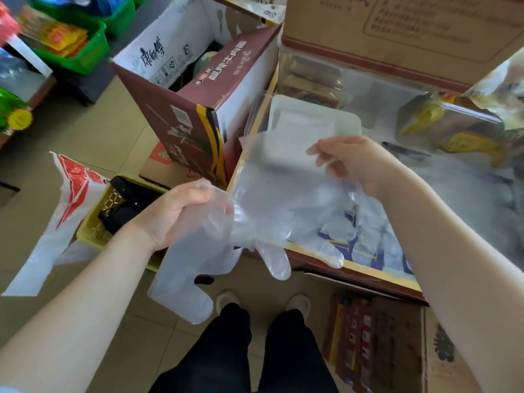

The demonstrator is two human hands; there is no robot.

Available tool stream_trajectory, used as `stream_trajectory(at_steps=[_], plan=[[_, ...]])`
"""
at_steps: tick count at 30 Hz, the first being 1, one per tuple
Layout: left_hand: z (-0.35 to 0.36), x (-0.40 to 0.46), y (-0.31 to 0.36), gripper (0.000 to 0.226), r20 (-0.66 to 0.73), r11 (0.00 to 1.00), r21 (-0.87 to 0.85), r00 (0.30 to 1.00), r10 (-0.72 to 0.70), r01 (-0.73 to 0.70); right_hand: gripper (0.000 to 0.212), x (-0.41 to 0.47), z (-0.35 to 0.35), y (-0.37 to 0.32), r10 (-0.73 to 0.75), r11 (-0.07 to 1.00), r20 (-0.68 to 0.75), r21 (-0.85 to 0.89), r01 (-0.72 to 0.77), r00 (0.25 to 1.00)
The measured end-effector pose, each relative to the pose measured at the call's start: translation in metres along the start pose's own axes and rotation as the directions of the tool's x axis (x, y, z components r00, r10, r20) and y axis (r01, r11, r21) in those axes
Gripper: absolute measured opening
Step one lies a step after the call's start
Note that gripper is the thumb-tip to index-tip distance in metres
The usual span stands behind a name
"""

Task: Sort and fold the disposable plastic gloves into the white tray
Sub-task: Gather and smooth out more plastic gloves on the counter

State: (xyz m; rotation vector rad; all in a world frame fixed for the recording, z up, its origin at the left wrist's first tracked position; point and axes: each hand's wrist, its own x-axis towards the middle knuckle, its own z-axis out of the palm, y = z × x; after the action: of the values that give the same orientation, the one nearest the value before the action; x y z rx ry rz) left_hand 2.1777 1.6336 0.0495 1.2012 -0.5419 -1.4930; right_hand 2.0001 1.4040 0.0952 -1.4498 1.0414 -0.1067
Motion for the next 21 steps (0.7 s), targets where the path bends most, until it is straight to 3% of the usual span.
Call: stream_trajectory(at_steps=[3, 5, 6, 9, 11, 16, 19, 21], plan=[[0.003, 0.002, -0.005, 0.039, 0.009, 1.000, 0.012, 1.000, -0.003, 0.003, 0.024, -0.006, 0.002, 0.004, 0.194, 0.975, 0.107, 0.083, -0.204, 0.975], [0.009, 0.002, -0.004, 0.038, 0.019, 1.000, 0.001, 1.000, -0.006, 0.006, 0.026, -0.013, 0.000, 0.002, 0.210, 0.963, 0.095, 0.150, -0.223, 0.973], [0.010, 0.002, -0.003, 0.035, 0.027, 1.000, 0.007, 1.000, -0.003, 0.003, 0.025, -0.017, -0.003, 0.000, 0.166, 0.972, 0.033, 0.164, -0.169, 0.986], [0.010, 0.002, 0.000, 0.028, 0.054, 1.000, -0.010, 0.999, 0.001, 0.000, 0.021, -0.032, -0.011, -0.009, -0.139, 0.990, -0.194, -0.009, 0.140, 0.971], [0.010, 0.004, 0.003, 0.027, 0.099, 1.000, 0.001, 0.995, 0.021, -0.022, 0.021, -0.045, -0.010, -0.016, -0.257, 0.966, -0.153, -0.008, 0.259, 0.954], [0.012, 0.004, 0.005, 0.037, 0.071, 0.997, 0.072, 0.997, 0.000, -0.005, 0.023, -0.063, -0.005, -0.030, -0.370, 0.928, -0.198, -0.035, 0.371, 0.908], [0.008, 0.003, 0.003, 0.040, 0.035, 0.993, 0.117, 0.999, 0.010, -0.014, 0.022, -0.061, -0.006, -0.029, -0.345, 0.938, -0.156, -0.019, 0.346, 0.926], [0.006, 0.003, 0.002, 0.042, 0.019, 0.990, 0.141, 1.000, 0.012, -0.015, 0.019, -0.058, -0.005, -0.024, -0.352, 0.935, -0.236, -0.123, 0.332, 0.906]])
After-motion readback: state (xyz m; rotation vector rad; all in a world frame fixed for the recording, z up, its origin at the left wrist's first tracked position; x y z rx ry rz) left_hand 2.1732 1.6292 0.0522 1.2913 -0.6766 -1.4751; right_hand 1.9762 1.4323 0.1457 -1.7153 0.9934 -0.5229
